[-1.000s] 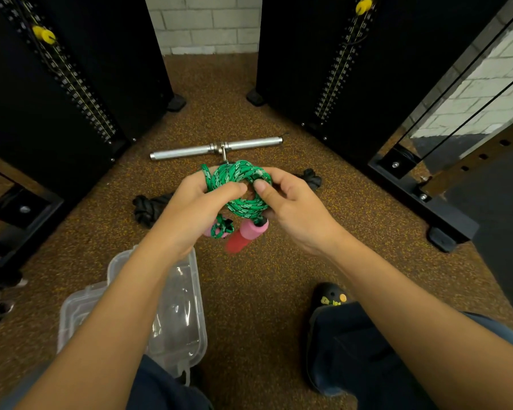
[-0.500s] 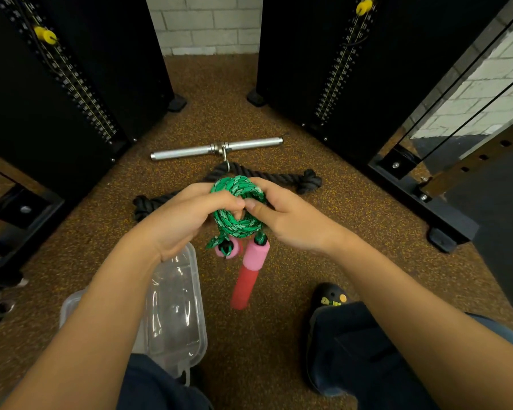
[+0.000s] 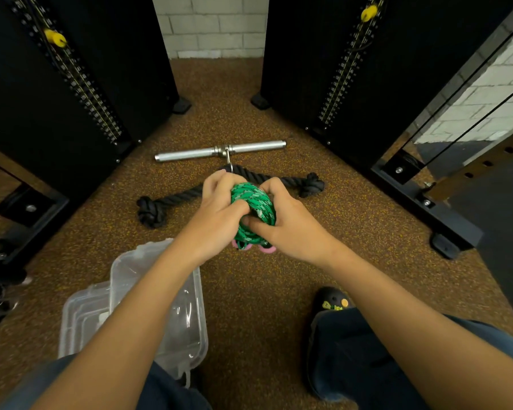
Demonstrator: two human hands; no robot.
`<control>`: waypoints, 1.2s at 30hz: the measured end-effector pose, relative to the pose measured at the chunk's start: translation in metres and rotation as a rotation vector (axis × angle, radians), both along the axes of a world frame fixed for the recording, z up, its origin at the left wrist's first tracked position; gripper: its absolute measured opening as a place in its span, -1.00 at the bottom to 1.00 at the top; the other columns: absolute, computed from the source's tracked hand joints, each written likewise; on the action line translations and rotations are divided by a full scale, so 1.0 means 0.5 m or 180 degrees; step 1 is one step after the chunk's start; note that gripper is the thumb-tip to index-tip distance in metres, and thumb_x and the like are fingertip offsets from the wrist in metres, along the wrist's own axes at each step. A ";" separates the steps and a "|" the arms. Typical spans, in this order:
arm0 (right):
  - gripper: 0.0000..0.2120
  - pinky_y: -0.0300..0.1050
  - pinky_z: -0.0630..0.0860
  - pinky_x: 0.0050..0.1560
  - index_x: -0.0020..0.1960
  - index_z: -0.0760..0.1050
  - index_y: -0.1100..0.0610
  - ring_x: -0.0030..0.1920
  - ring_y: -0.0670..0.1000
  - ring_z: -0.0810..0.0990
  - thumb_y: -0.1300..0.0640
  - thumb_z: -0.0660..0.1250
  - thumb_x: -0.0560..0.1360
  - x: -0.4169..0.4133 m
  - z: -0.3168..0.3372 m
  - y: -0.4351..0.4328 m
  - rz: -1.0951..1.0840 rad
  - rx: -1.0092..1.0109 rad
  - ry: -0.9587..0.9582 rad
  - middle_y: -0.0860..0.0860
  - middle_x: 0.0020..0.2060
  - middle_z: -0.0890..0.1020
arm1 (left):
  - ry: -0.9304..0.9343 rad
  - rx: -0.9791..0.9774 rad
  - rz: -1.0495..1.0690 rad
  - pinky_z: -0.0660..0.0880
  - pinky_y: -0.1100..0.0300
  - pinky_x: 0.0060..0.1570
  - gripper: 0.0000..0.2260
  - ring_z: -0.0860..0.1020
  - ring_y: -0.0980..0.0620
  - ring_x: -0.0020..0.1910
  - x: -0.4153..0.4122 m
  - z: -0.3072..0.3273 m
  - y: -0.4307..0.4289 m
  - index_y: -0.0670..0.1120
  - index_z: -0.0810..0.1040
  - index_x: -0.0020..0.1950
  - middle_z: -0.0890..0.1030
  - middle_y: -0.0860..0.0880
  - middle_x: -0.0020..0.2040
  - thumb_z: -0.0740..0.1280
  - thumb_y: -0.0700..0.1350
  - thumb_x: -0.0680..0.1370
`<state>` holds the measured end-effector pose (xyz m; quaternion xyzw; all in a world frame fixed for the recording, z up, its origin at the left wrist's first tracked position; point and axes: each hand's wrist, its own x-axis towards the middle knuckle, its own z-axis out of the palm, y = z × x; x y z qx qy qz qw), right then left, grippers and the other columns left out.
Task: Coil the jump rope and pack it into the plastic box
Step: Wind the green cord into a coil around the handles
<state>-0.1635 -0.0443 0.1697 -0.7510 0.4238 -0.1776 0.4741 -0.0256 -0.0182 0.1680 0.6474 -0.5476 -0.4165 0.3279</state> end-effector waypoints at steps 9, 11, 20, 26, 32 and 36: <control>-0.51 -0.48 0.46 -0.01 0.29 0.39 0.00 0.01 -0.19 0.54 0.25 0.39 0.41 -0.004 -0.002 -0.008 -0.0161 -0.0224 -0.0247 -0.14 0.03 0.55 | 0.1373 0.0462 -0.0205 0.39 -0.10 0.28 -0.45 0.44 0.03 0.21 0.002 0.006 0.008 0.27 0.19 0.27 0.38 0.06 0.24 0.24 -0.10 0.35; -0.59 -0.33 0.51 0.08 0.23 0.47 0.04 0.07 -0.14 0.56 0.28 0.37 0.42 -0.009 0.005 -0.020 -0.0178 -0.0162 -0.0342 -0.10 0.03 0.58 | 0.1687 0.0624 -0.0320 0.37 -0.05 0.31 -0.38 0.45 0.03 0.23 0.020 0.004 0.008 0.21 0.17 0.33 0.40 0.04 0.28 0.34 -0.04 0.34; -0.70 0.11 0.59 0.06 0.14 0.49 0.04 -0.01 -0.02 0.65 0.30 0.33 0.45 -0.014 0.022 -0.039 -0.0976 0.0212 -0.1078 0.00 0.00 0.66 | -0.0142 -0.0992 0.0696 0.33 0.36 -0.06 -0.66 0.38 0.25 -0.15 -0.014 -0.025 0.041 -0.01 0.41 -0.36 0.35 0.08 -0.16 0.33 0.26 0.30; -0.74 0.16 0.52 0.17 -0.01 0.50 -0.03 0.06 0.06 0.61 0.31 0.32 0.45 -0.007 0.016 -0.044 -0.1315 0.0235 -0.1368 0.01 -0.05 0.65 | -0.0248 -0.0799 0.0300 0.31 0.41 -0.34 -0.42 0.34 0.23 -0.35 -0.069 -0.045 0.052 -0.01 0.63 -0.01 0.36 0.13 -0.28 0.32 0.36 0.18; -0.72 0.07 0.55 0.13 -0.05 0.50 -0.04 0.02 0.05 0.61 0.35 0.31 0.46 -0.002 0.008 -0.042 -0.1296 0.0467 -0.1621 -0.01 -0.11 0.64 | -0.0364 -0.0703 0.0465 0.29 0.45 -0.31 -0.81 0.35 0.22 -0.34 -0.081 -0.065 0.038 -0.15 0.65 -0.08 0.35 0.08 -0.30 0.46 -0.06 0.39; -0.70 0.09 0.55 0.14 -0.06 0.49 -0.08 0.05 0.05 0.61 0.34 0.30 0.46 -0.015 0.007 -0.055 -0.1223 0.0440 -0.1421 -0.03 -0.10 0.63 | -0.0633 -0.0883 0.0222 0.25 0.58 -0.14 -0.86 0.34 0.20 -0.15 -0.055 -0.052 0.039 -0.13 0.61 -0.08 0.30 0.05 -0.13 0.41 -0.08 0.44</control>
